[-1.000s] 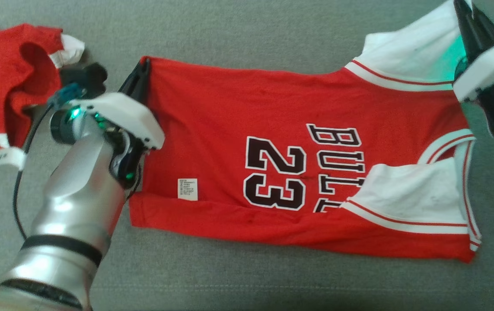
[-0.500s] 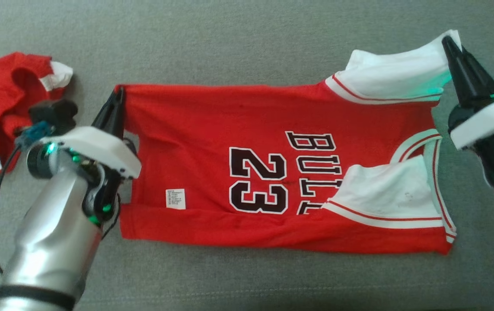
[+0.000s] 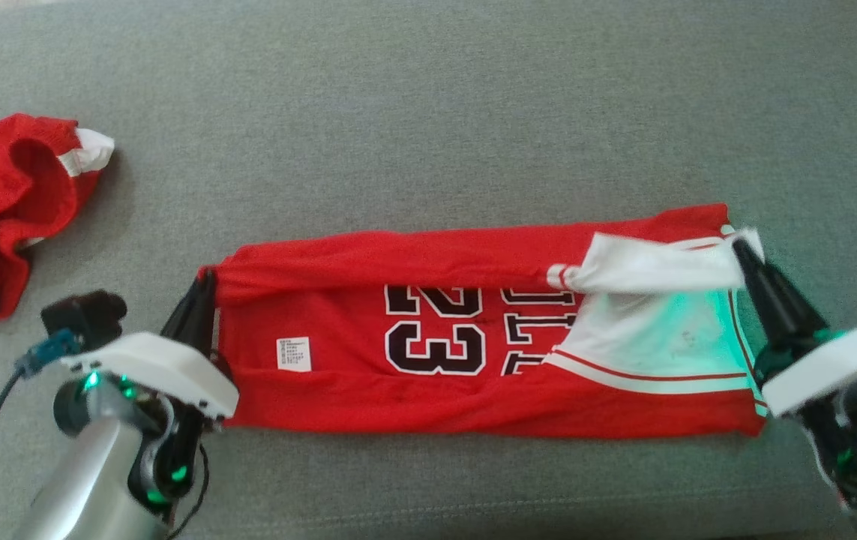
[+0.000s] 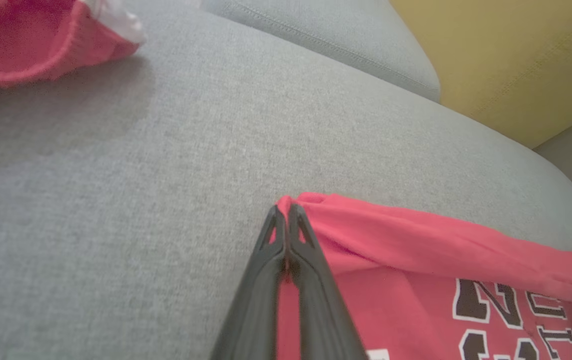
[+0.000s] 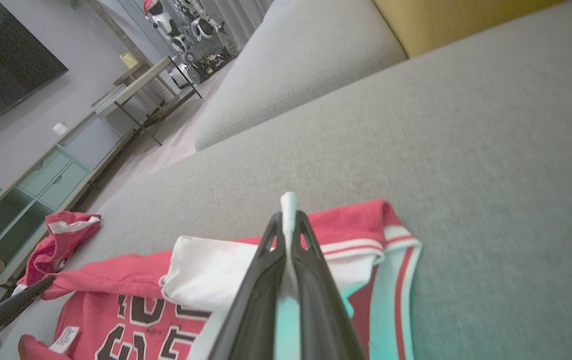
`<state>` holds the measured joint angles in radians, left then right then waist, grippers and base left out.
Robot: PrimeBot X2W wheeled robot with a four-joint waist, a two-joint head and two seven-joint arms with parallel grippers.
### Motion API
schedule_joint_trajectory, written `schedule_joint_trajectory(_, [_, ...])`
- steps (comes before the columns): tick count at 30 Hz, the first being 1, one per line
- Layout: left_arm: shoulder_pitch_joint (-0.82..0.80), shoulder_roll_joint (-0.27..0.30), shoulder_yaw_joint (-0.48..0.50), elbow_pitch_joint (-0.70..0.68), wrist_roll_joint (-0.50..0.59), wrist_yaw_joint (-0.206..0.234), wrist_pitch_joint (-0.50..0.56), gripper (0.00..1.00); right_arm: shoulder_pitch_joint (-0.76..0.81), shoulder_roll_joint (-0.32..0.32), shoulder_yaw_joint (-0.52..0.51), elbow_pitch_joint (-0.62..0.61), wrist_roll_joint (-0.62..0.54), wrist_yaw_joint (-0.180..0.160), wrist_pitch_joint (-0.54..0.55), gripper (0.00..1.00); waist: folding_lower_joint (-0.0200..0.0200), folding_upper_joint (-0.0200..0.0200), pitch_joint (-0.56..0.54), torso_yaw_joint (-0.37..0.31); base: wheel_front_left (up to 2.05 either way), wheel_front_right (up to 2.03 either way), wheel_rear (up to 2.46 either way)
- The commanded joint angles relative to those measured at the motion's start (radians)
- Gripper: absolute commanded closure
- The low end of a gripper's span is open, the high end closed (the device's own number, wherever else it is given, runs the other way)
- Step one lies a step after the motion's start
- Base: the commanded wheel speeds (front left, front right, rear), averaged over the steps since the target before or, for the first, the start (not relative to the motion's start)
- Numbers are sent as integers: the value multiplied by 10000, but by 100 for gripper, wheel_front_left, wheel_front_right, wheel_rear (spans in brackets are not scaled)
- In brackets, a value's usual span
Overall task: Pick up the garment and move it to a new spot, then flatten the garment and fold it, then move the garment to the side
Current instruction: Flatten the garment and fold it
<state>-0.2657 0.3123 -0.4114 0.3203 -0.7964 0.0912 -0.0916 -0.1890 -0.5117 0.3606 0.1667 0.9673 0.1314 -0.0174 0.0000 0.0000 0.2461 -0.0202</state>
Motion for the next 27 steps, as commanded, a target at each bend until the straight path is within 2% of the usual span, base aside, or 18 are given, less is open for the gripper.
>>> schedule_joint_trajectory(1, [-123,374,427,-396,-61,89,19,100,167,-96,-95,-353,-23,-7,-2,100,0,0,-4,-15,0,0,0])
schedule_joint_trajectory(2, [4,392,421,-453,-81,126,45,100,324,-9,-159,-361,-54,-7,19,100,0,0,-8,-24,0,0,0])
schedule_joint_trajectory(3, [121,372,411,-498,-142,132,84,92,466,21,-175,-333,-203,-7,80,100,0,0,-9,-31,0,0,0])
schedule_joint_trajectory(4, [230,341,393,-523,-208,132,132,77,618,114,-209,-299,-263,-7,149,100,0,0,-16,-39,0,0,0])
schedule_joint_trajectory(5, [327,353,355,-515,-196,175,172,54,752,219,-269,-274,-302,-7,194,100,0,0,-28,-51,0,0,0])
schedule_joint_trajectory(7, [511,335,331,-473,-223,258,197,5,1014,346,-365,-160,-552,-7,317,70,0,0,-53,-72,0,0,0])
schedule_joint_trajectory(8, [604,330,340,-438,-237,308,185,0,1144,413,-421,-85,-694,-7,391,60,0,0,-75,-83,0,0,0])
schedule_joint_trajectory(9, [682,357,328,-404,-177,385,146,0,1266,469,-467,-30,-885,-7,447,0,0,0,-105,-86,0,0,0])
schedule_joint_trajectory(15, [1016,400,265,-407,272,831,-360,0,1726,873,-859,-16,-1761,-7,449,0,0,0,-291,-127,0,0,0])
schedule_joint_trajectory(19, [1272,280,234,-707,626,1145,-988,0,1887,1324,-1334,-504,-2541,-7,127,0,0,0,-492,-174,0,0,0])
schedule_joint_trajectory(21, [1381,241,251,-947,871,1326,-1257,0,1914,1528,-1639,-780,-3101,-7,-18,0,0,0,-622,-190,0,0,0])
schedule_joint_trajectory(25, [1579,139,261,-1779,1754,1905,-1600,0,1971,2169,-2438,-1638,-4919,-7,-47,0,0,0,-928,-165,0,0,0])
schedule_joint_trajectory(27, [1609,111,243,-2090,2119,2014,-1651,0,2041,2428,-2600,-1958,-5507,-7,54,0,0,0,-1062,-128,0,0,0])
